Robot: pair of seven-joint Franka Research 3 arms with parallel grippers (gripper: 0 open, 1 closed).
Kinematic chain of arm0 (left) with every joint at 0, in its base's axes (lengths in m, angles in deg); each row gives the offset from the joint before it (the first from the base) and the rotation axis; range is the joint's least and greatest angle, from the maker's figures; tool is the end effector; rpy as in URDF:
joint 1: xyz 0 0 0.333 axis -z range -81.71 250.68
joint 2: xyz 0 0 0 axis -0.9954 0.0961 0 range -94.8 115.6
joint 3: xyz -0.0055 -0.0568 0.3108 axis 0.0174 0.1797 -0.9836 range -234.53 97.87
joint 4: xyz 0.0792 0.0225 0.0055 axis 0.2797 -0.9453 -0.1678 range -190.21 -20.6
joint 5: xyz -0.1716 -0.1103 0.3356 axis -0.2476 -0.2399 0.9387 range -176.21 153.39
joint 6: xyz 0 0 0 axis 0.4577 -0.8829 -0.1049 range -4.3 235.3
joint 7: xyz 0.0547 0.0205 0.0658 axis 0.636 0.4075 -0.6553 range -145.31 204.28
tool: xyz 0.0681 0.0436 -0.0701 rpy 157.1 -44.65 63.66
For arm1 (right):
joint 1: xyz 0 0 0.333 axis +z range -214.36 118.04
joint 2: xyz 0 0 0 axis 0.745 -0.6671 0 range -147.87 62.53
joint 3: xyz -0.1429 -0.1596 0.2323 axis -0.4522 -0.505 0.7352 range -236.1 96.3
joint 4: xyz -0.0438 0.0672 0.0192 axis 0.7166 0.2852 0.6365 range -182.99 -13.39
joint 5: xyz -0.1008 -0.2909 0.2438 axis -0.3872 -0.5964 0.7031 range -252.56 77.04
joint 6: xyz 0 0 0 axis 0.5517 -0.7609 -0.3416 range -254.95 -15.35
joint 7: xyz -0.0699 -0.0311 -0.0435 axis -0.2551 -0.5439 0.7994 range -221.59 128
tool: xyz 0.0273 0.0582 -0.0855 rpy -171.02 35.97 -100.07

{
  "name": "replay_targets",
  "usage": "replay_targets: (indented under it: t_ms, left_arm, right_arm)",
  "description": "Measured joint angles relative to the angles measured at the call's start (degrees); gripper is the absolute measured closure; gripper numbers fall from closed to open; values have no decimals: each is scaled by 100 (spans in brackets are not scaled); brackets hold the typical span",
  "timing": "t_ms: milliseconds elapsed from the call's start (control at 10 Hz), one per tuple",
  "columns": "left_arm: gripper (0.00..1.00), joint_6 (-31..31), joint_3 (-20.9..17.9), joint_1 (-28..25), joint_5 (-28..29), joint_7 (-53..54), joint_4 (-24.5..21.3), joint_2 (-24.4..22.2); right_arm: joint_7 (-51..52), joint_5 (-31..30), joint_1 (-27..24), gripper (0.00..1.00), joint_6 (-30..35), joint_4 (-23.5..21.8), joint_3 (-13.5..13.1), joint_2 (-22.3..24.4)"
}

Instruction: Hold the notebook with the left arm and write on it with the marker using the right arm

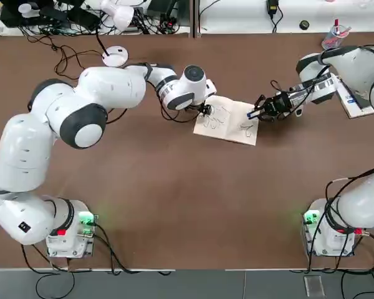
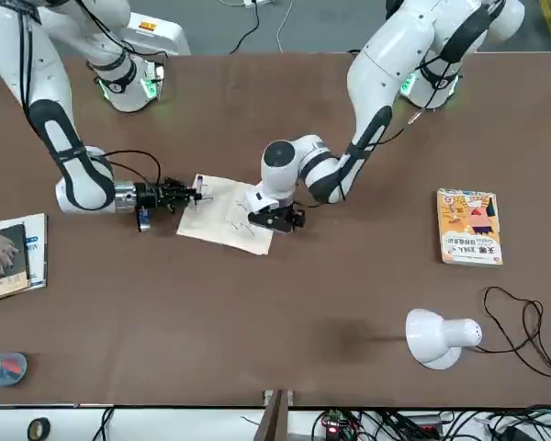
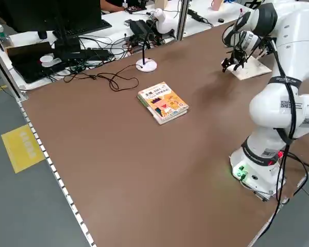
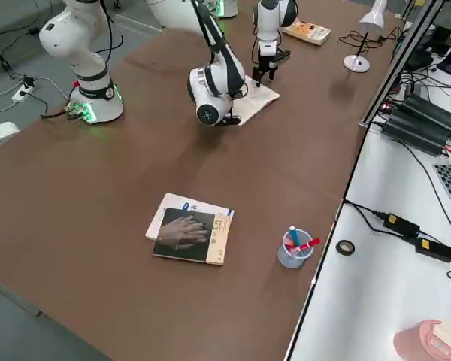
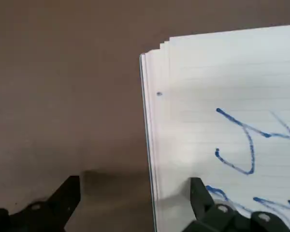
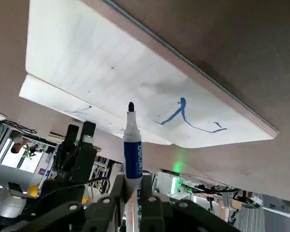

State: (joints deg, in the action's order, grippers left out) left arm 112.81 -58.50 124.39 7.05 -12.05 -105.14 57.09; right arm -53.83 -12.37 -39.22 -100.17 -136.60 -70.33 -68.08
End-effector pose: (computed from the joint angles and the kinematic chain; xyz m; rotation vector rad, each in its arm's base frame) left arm 0.4656 -0.5260 0.1665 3.0842 -0.5148 0.2011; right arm 0.4636 0.1381 0.1526 -1.8601 1.0235 0.9146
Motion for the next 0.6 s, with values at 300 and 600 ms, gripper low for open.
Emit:
replay_targets:
  t_ms: [300,600]
  left_arm:
    - [0,2,0,0,12,0,0,0]
    - [0,2,0,0,13,0,0,0]
  right_arm:
    - [49,1,0,83,7,0,0,0]
    - [79,1,-1,83,7,-12,-2,-16]
